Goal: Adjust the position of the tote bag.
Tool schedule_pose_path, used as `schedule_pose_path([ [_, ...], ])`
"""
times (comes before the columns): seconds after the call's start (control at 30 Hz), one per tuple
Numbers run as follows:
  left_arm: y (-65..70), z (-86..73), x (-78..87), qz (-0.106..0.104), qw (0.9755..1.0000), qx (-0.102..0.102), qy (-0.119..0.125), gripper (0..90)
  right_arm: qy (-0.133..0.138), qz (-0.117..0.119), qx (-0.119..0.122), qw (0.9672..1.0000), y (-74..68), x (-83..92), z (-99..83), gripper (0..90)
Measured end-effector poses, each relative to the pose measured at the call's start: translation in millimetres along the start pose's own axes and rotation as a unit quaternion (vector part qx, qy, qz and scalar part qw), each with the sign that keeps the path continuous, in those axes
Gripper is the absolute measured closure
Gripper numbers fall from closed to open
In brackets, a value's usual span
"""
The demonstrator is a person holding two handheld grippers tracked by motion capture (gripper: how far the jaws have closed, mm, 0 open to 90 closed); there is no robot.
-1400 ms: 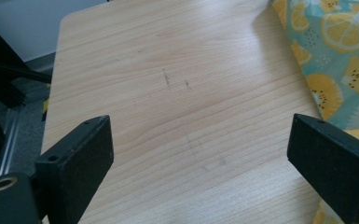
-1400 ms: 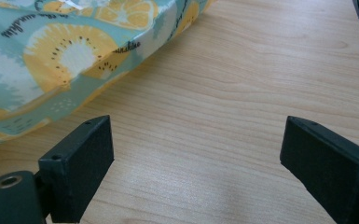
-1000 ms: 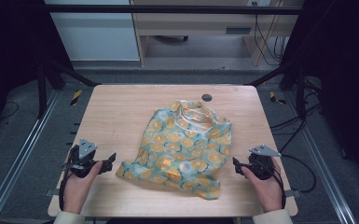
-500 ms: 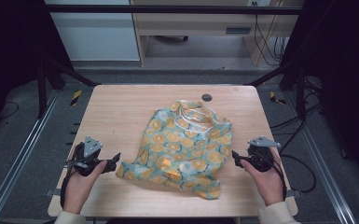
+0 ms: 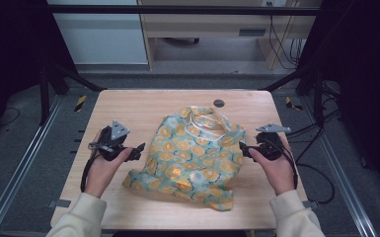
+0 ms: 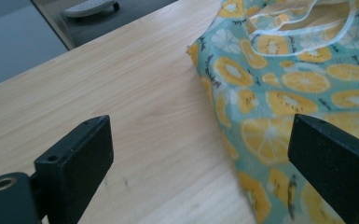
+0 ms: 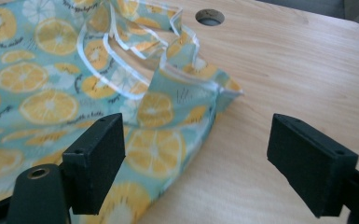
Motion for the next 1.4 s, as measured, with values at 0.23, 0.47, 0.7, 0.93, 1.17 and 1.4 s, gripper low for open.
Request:
schedule_pose_path([
  [0.23,-0.2,17.1,-28.8,-0.008,0.9997,-0.015,-0.018,6.7,-0.034,0.010,-0.032,0.9989,8.3,-43.1,3.6,15.6],
  [0.47,-4.0,26.8,-41.9,-0.009,0.9996,-0.010,-0.024,6.7,-0.073,0.033,-0.058,0.9951,17.9,-79.8,-9.0,34.1],
  [0.7,5.8,29.8,-46.2,-0.035,0.9991,0.004,-0.023,5.1,-0.061,0.078,-0.029,0.9947,7.5,-77.0,-6.8,88.4],
  [0.93,10.0,30.8,-54.7,-0.029,0.9986,0.009,-0.042,5.6,-0.012,0.076,0.004,0.9971,-6.3,-55.8,8.3,89.8],
  [1.17,13.6,24.5,-77.8,-0.039,0.9965,0.024,-0.070,5.6,-0.007,0.080,0.028,0.9964,-15.2,-50.4,9.5,89.1],
  [1.4,15.4,16.4,-97.2,-0.051,0.9943,0.039,-0.085,5.9,-0.009,0.085,0.038,0.9956,-18.5,-54.7,7.9,88.3],
])
Point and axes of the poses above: each handheld gripper's, and its own axes: x roughly backward along the jaws, z roughly out of its top, y roughly to its right, the point moved 8 cm from there along -x, roughly forward along the jaws, and after that the axes turned 5 degrees about -x, right-handed, at the moved point
